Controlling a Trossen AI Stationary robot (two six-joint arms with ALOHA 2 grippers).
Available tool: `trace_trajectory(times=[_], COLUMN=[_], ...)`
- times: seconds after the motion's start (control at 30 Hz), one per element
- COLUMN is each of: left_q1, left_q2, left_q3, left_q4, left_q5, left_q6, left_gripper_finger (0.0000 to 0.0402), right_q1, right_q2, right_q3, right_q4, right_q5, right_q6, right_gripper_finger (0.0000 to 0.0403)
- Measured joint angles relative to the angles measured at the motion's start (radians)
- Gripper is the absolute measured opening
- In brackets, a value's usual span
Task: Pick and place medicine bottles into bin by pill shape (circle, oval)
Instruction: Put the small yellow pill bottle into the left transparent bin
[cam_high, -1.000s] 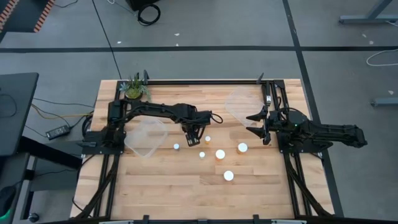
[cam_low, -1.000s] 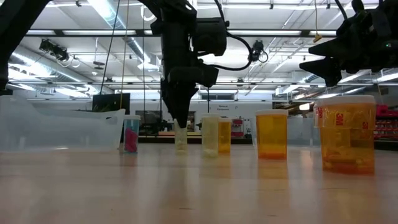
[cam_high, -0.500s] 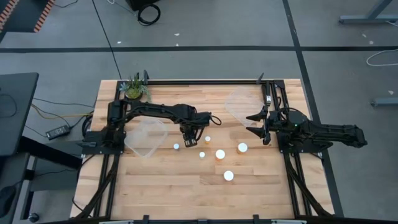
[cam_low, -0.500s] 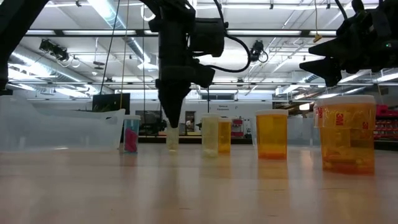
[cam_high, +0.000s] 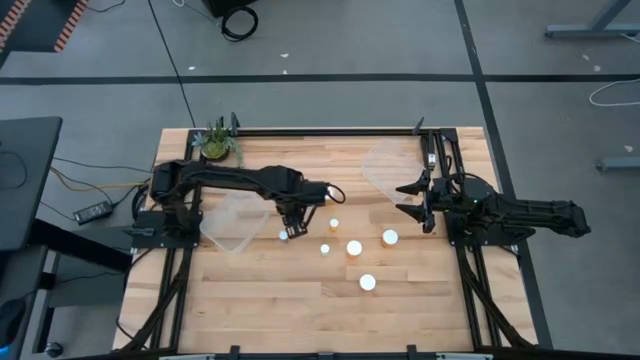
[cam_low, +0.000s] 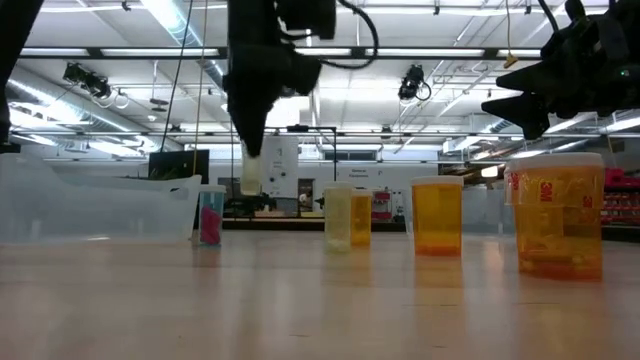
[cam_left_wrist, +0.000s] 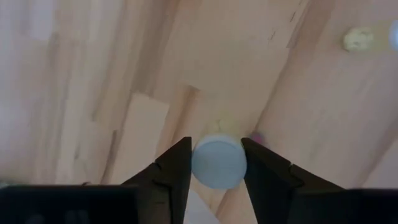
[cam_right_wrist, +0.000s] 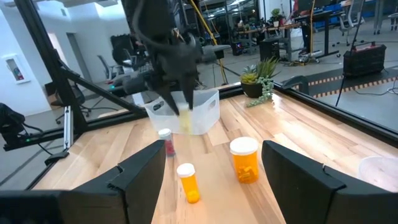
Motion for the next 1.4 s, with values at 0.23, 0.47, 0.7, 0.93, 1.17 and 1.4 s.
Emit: trace_trajectory(times=[0.23,0.47,0.7,0.93,1.17,1.4], left_q1=[-0.037,-0.077,-0.096,-0.086,0.001,0.141], left_q2=[-0.103,-0.175,-0.266,-0.379,-0.448,-0.448], left_q3=[0.000,-0.042,-0.228,-0.434,-0.605,-0.702], left_q4=[-0.096,-0.184,-0.169,-0.095,0.023,0.167], left_q5=[-0.089,-0.191,-0.214,-0.213,-0.199,-0.137], left_q6=[-0.100,-0.202,-0.278,-0.350,-0.343,-0.243], left_gripper_finger=[0.0127,0.0143,0.0130,0.0145,0.0130,0.0149], right_q1=[0.000,0.000,0.000,0.000,0.000,0.000], right_q2=[0.000,0.000,0.000,0.000,0.000,0.000], right_q3=[0.000,0.000,0.000,0.000,0.000,0.000], right_q4=[-0.009,-0.009,-0.015,-0.022,-0.025,-0.025], right_q5=[0.000,0.000,0.000,0.000,0.000,0.000], right_q6=[0.000,0.000,0.000,0.000,0.000,0.000], right_gripper_finger=[0.0272,0.0272,0.0272,0.0272,0.0272,0.0272])
